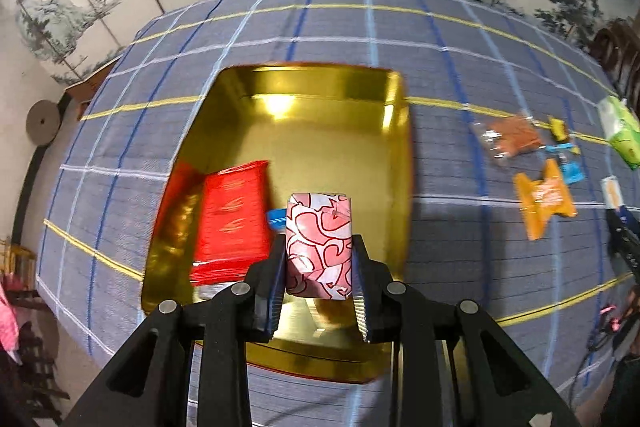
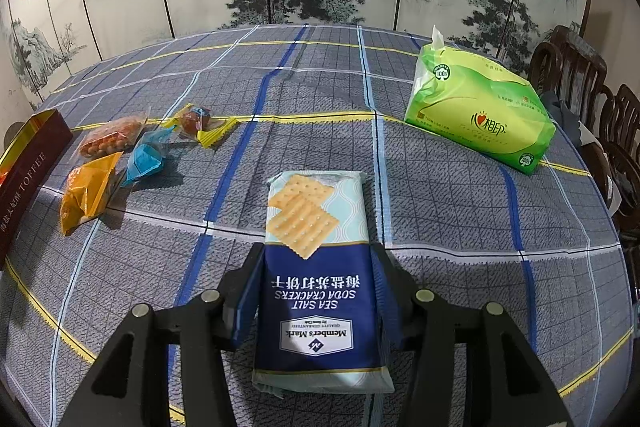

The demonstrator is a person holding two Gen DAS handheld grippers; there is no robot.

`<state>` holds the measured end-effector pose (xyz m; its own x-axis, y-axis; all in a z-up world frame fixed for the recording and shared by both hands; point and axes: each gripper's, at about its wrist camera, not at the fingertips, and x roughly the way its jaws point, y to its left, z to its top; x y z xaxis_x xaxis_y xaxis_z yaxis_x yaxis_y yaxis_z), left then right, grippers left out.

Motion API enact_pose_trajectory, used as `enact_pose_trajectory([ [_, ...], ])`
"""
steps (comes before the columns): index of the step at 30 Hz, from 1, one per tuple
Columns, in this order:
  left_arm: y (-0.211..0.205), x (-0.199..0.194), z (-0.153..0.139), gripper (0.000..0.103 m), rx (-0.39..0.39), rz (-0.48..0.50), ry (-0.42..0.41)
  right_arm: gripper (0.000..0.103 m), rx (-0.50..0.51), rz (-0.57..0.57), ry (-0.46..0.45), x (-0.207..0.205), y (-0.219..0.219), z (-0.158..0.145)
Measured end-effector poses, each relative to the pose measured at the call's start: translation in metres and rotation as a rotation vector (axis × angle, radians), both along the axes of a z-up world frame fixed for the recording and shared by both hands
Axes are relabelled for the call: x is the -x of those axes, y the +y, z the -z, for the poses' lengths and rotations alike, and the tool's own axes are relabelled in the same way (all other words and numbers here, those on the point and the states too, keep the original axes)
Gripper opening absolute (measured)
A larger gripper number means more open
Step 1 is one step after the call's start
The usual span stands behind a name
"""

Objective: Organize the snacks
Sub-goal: 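Carry the pink packet into the gold tin and open the left gripper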

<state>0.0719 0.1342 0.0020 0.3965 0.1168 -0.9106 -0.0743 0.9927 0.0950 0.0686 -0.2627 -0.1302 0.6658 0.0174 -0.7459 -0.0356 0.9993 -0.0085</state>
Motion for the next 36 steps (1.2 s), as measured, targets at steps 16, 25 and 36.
enact_pose_trajectory([
  [16,0.024,-0.005,0.020,0.026,-0.001,-0.017,0.012,0.052,0.004,0.005,0.000,0.001,0.000,-0.002],
  [25,0.021,-0.003,0.022,0.031,-0.028,-0.009,0.010,0.052,0.005,0.005,0.000,0.001,0.000,-0.002],
  [36,0.019,0.000,0.015,0.045,-0.033,0.007,-0.007,0.052,0.005,0.005,0.000,0.001,0.000,-0.002],
])
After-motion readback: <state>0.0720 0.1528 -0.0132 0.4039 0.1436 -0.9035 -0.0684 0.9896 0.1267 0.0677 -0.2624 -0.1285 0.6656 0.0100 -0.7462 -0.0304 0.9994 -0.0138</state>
